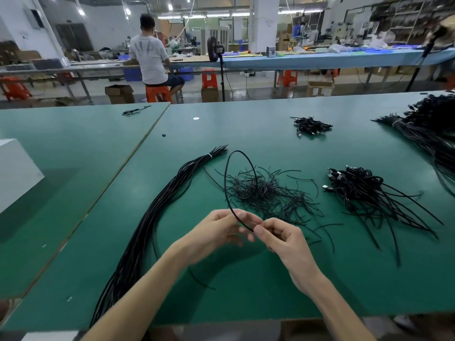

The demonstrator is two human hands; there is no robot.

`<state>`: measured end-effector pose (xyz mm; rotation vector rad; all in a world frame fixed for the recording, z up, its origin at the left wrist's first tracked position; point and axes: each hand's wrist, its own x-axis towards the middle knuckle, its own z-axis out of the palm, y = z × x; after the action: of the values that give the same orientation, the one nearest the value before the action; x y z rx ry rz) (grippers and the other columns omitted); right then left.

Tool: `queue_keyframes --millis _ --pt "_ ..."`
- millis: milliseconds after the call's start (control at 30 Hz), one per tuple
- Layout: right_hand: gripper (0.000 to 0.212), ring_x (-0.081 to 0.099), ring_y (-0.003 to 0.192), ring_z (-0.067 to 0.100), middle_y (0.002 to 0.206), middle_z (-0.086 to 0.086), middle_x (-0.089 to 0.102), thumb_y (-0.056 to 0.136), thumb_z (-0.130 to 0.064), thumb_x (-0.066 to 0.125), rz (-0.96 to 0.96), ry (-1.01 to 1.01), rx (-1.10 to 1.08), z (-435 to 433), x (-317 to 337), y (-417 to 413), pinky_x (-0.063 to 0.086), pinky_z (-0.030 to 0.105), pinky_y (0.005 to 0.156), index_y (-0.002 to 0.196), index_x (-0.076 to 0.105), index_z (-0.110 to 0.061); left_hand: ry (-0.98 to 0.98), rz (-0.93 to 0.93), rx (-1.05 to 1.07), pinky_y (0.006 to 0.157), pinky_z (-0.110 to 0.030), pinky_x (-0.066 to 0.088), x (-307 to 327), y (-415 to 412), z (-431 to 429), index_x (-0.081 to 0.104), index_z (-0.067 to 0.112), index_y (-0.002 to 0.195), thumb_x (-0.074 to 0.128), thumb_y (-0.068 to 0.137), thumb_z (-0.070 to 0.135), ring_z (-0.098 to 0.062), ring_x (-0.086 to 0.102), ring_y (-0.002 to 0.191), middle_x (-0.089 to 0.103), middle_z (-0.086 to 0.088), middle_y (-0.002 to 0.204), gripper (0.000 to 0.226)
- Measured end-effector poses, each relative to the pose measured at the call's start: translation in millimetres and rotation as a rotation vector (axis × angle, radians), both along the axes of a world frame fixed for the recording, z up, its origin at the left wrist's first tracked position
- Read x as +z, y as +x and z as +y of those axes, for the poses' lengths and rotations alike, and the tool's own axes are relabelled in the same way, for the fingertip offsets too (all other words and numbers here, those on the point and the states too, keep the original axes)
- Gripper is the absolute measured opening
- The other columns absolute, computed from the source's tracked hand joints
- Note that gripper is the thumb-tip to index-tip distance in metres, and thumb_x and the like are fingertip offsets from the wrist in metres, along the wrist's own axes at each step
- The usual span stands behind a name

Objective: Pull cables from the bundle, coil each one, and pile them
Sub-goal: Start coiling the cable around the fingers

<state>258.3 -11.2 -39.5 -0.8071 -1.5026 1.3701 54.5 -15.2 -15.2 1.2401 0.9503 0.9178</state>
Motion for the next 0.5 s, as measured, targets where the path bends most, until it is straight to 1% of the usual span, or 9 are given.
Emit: queue_keyframes --millis 67,133,167,233,300,367,400,433,500 --pt "0.015 0.054 0.063 -0.002 0.071 -0.011 0.066 0.087 -0.039 0.077 0.014 -0.021 -0.037 0.3 -0.3 0.5 0.044 0.01 0.061 0.088 0.075 -0.024 -0.005 -0.084 0.016 0.073 -0.029 0.049 -9.1 3.7 0.9 0.073 0.004 0.114 0.06 0.1 0.025 -0.021 0.064 0.087 0.071 -0.01 0.099 0.029" --pt "0.016 0.052 0.063 0.002 0.071 -0.011 0.063 0.086 -0.035 0.081 0.013 -0.054 -0.084 1.9 -1.6 0.5 0.043 0.013 0.061 0.086 0.072 -0.023 -0.023 -0.218 0.026 0.073 -0.029 0.048 -16.1 -1.5 1.8 0.072 0.002 0.118 0.063 0.096 0.014 -0.02 0.063 0.086 0.068 -0.01 0.101 0.026" --pt "0.015 0.052 0.064 0.004 0.072 -0.009 0.062 0.085 -0.031 0.083 0.011 -0.072 -0.101 2.7 -2.4 0.6 0.043 0.014 0.061 0.085 0.071 -0.023 -0.027 -0.277 0.037 0.073 -0.028 0.049 -18.5 -5.7 2.6 0.072 0.003 0.119 0.066 0.094 0.013 -0.019 0.063 0.086 0.066 -0.009 0.101 0.028" --pt "0.015 0.053 0.066 0.006 0.073 -0.006 0.062 0.084 -0.024 0.085 0.003 -0.094 -0.117 4.0 -3.1 0.4 0.044 0.015 0.061 0.084 0.07 -0.023 -0.033 -0.344 0.072 0.072 -0.028 0.051 -21.4 -12.3 3.6 0.073 0.003 0.118 0.07 0.091 0.018 -0.019 0.064 0.084 0.063 -0.008 0.099 0.031" --pt "0.014 0.053 0.067 0.007 0.073 -0.005 0.063 0.084 -0.024 0.085 0.011 -0.106 -0.121 4.0 -3.1 0.4 0.045 0.016 0.062 0.084 0.071 -0.022 -0.023 -0.357 0.143 0.069 -0.028 0.052 -24.8 -14.1 4.1 0.074 0.003 0.113 0.074 0.091 0.024 -0.019 0.064 0.08 0.063 -0.008 0.094 0.03" --pt "0.016 0.052 0.066 0.008 0.074 -0.005 0.063 0.082 -0.028 0.085 0.031 -0.117 -0.118 3.6 -2.6 0.7 0.045 0.018 0.062 0.085 0.071 -0.022 -0.009 -0.346 0.257 0.067 -0.027 0.053 -29.7 -13.6 5.5 0.074 0.002 0.107 0.077 0.092 0.024 -0.019 0.061 0.074 0.06 -0.009 0.082 0.027" --pt "0.018 0.051 0.065 0.009 0.074 -0.004 0.062 0.081 -0.031 0.085 0.038 -0.121 -0.111 3.4 -2.1 1.1 0.044 0.019 0.061 0.085 0.071 -0.021 0.0 -0.328 0.32 0.067 -0.027 0.054 -32.0 -12.8 6.2 0.073 0.001 0.109 0.078 0.092 0.021 -0.02 0.06 0.073 0.061 -0.01 0.08 0.027" --pt "0.019 0.05 0.066 0.011 0.074 -0.002 0.062 0.08 -0.033 0.083 0.048 -0.126 -0.098 3.3 -1.8 1.8 0.044 0.021 0.061 0.086 0.071 -0.019 0.01 -0.312 0.381 0.066 -0.027 0.054 -33.8 -11.8 6.8 0.07 0.001 0.114 0.078 0.091 0.018 -0.022 0.059 0.073 0.064 -0.012 0.081 0.03" --pt "0.02 0.051 0.069 0.015 0.077 0.003 0.063 0.083 -0.032 0.08 0.101 -0.153 -0.062 3.5 -0.9 3.5 0.045 0.023 0.061 0.089 0.072 -0.015 0.037 -0.269 0.494 0.063 -0.028 0.054 -36.9 -9.2 7.7 0.058 0.004 0.13 0.079 0.089 0.011 -0.024 0.062 0.074 0.065 -0.015 0.094 0.047"
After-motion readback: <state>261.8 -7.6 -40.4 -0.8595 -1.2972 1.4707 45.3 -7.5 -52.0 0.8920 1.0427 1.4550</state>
